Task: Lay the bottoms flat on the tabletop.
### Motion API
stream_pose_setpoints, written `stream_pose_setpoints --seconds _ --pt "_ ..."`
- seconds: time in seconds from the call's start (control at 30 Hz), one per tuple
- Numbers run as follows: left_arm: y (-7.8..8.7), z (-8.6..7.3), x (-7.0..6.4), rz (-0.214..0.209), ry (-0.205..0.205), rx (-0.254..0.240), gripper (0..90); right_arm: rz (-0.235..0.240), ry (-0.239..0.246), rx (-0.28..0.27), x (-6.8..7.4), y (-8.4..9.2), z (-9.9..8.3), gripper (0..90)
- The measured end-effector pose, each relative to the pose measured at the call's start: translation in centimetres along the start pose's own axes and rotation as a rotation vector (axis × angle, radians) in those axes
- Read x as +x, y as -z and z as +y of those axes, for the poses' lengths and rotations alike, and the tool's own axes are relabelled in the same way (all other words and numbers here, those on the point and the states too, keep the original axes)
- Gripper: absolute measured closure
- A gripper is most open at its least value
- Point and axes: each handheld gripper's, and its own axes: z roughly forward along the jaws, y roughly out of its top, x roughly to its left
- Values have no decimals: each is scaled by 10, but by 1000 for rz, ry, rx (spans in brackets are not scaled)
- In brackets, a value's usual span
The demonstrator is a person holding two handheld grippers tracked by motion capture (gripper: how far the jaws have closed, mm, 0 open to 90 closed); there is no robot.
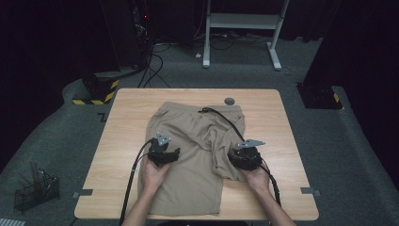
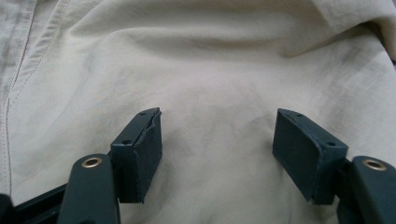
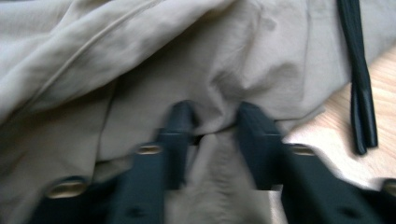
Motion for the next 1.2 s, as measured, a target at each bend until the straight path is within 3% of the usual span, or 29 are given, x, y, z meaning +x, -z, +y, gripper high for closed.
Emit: stream_pose_setpoints --seconds 0.1,0.2,0.3,0.43,0.53,0.63,0.8,0.93,1.1,1.2 --pt "0 0 0 0 0 0 329 8 47 1 2 7 0 876" --pt "0 0 0 2 1 1 329 -25 90 -26 1 28 -5 892" --pt "0 0 0 4 6 0 330 -45 101 -38 -3 47 -13 893" --pt "0 0 0 12 11 2 330 -96 100 -61 -9 71 -25 892" --pt "0 0 0 15 14 2 330 -120 85 -51 -13 76 -31 888" --pt "0 0 0 17 14 2 330 -154 43 -5 -23 71 -36 870" --pt "0 0 1 23 19 1 330 -179 -31 -18 -32 74 -37 872" --pt "-1 1 1 29 26 1 331 -130 20 -4 -20 63 -30 883" --pt "-3 2 4 40 33 2 333 -103 61 44 -8 20 -14 895" --pt "-6 6 13 57 42 7 333 -107 58 27 -5 2 1 896"
